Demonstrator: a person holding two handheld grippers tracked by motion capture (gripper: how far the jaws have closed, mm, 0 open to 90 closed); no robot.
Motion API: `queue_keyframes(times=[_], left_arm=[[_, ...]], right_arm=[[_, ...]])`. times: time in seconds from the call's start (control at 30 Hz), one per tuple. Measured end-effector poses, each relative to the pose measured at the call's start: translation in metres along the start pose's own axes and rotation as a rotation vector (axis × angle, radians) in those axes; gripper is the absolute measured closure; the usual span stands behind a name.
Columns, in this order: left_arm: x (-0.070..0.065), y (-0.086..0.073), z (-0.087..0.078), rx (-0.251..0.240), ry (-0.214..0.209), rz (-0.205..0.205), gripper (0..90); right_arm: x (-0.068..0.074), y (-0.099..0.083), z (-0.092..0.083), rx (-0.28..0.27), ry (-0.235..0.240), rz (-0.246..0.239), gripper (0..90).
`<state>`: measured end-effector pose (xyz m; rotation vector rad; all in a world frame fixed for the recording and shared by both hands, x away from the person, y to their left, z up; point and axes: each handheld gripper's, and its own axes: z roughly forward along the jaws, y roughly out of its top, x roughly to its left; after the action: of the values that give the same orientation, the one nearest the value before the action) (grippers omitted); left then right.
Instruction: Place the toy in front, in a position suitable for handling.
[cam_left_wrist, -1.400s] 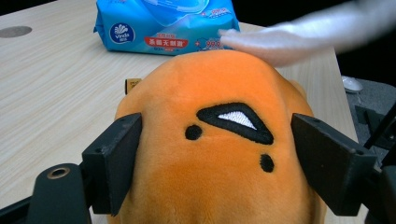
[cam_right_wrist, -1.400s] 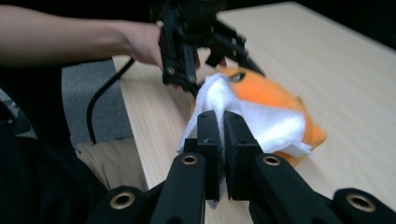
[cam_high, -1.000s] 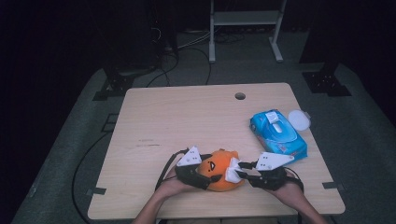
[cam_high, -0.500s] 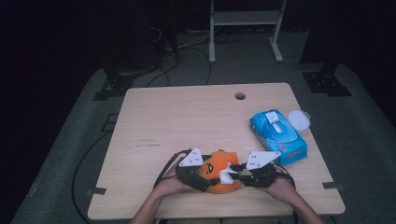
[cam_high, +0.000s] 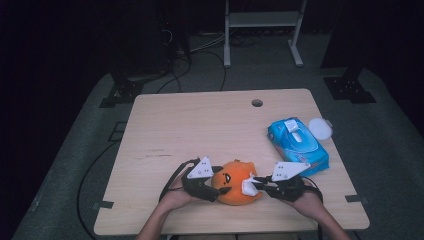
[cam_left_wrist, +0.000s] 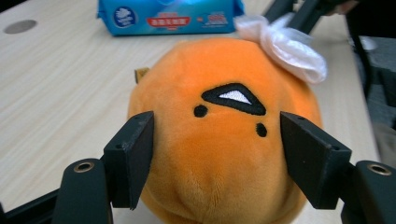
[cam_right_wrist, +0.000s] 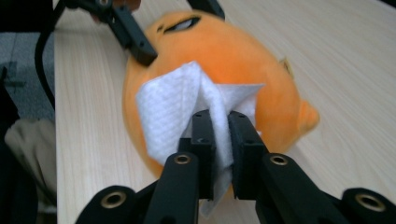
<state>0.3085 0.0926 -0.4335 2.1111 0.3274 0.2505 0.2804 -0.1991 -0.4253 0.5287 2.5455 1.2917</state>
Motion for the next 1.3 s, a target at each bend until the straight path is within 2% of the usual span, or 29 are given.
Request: queue_keyframes(times=[0.1,0.17,0.2,0.23,0.27,0.33,0.4,0.43,0.47,0.5,0.53,0.57,0.6,0.63,0.7,0.83,1.0,1.07,1.17,1.3], left_arm=[[0.000,0.002,0.004,-0.014,0.027,-0.016,26.6],[-0.001,0.005,0.005,0.003,0.039,-0.025,21.1],[-0.001,0.007,0.004,0.014,0.027,-0.041,16.2],[0.000,0.007,0.002,0.016,-0.004,-0.063,13.1],[0.001,0.007,-0.001,0.017,-0.022,-0.070,12.1],[0.002,0.004,-0.007,0.023,-0.035,-0.071,13.4],[0.003,-0.001,-0.008,0.015,-0.039,-0.059,24.6],[0.003,-0.001,-0.007,0.016,-0.037,-0.069,29.5],[0.004,-0.001,-0.006,0.014,-0.035,-0.072,29.5],[0.005,-0.001,-0.004,0.006,-0.023,-0.073,31.4],[0.005,-0.001,-0.003,0.000,-0.021,-0.078,33.5],[0.006,-0.001,-0.001,-0.012,-0.023,-0.087,33.5],[0.006,-0.001,0.002,-0.020,-0.018,-0.085,34.3],[0.005,0.000,0.003,-0.015,-0.008,-0.076,34.3],[0.006,0.000,0.004,0.001,0.009,-0.072,35.1],[0.010,-0.004,0.003,-0.012,0.001,-0.112,35.1],[0.014,-0.007,0.003,-0.028,0.001,-0.126,34.2],[0.014,-0.007,0.004,-0.036,0.001,-0.130,34.1],[0.013,-0.004,0.007,-0.049,0.005,-0.138,34.0],[0.014,-0.002,0.008,-0.038,0.029,-0.147,30.2]], right_arm=[[-0.002,-0.006,-0.004,0.015,-0.008,0.006,81.4],[0.000,-0.007,-0.002,0.026,-0.018,0.009,81.5],[0.000,-0.007,0.000,0.031,-0.022,0.004,81.6],[0.001,-0.008,0.002,0.037,-0.023,0.006,81.6],[0.000,-0.008,0.003,0.039,-0.023,0.003,81.6],[-0.002,-0.010,0.002,0.042,-0.032,0.015,81.6],[-0.005,-0.012,-0.001,0.036,-0.034,0.037,81.6],[-0.004,-0.009,-0.003,0.025,-0.034,0.037,81.7],[-0.004,-0.009,-0.003,0.025,-0.034,0.037,81.7],[-0.001,-0.006,-0.003,0.018,-0.042,0.024,81.7],[0.007,0.004,-0.002,-0.014,-0.028,0.005,81.7],[0.007,0.004,-0.002,-0.014,-0.028,0.005,81.7],[0.018,0.014,0.005,-0.032,-0.009,-0.030,81.7],[0.018,0.014,0.005,-0.032,-0.009,-0.030,81.7],[0.026,0.021,0.013,-0.014,-0.017,-0.096,81.7],[0.020,0.015,0.007,-0.010,-0.021,-0.075,81.7],[0.004,-0.013,-0.011,0.041,-0.089,-0.022,81.7],[0.000,-0.020,-0.016,0.044,-0.101,0.010,81.7],[0.002,-0.017,-0.014,0.041,-0.103,0.003,81.7],[0.011,-0.001,-0.001,0.030,-0.082,-0.042,81.7]])
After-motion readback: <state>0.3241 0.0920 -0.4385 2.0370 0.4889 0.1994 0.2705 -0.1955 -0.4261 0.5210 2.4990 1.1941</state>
